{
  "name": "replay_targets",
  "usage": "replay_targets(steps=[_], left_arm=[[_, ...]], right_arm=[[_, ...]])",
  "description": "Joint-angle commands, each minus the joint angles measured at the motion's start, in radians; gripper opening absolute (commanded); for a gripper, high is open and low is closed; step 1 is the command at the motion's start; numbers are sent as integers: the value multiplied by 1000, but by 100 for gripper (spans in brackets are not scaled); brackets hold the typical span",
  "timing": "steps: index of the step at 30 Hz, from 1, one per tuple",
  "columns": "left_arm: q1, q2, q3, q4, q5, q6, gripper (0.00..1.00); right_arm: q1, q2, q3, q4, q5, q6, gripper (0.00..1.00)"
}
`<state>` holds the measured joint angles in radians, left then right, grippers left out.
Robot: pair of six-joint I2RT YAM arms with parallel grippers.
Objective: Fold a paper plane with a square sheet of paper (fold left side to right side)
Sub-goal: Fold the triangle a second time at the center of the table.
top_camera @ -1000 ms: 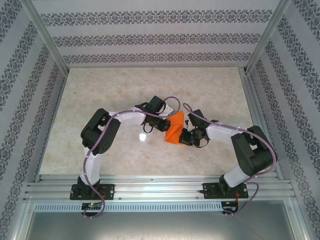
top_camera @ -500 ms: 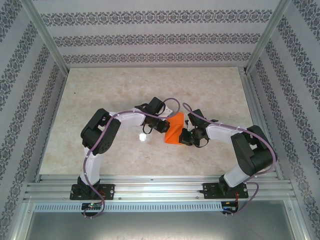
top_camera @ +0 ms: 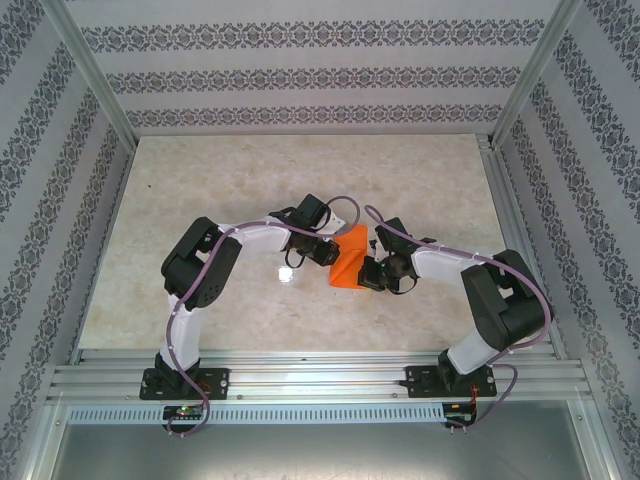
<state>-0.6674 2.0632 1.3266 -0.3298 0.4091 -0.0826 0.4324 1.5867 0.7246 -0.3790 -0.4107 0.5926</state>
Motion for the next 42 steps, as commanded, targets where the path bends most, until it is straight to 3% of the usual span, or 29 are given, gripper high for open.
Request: replay_targets(steps=[1, 15, 42], left_arm=[[11, -24, -4, 16, 32, 11, 5], [11, -74, -26, 31, 50, 4, 4], [11, 30, -7, 40, 21, 2, 4]], right_arm=[[11, 29, -1, -28, 72, -21, 6], [11, 36, -5, -21, 69, -20, 6], [11, 40, 2, -33, 67, -28, 6]])
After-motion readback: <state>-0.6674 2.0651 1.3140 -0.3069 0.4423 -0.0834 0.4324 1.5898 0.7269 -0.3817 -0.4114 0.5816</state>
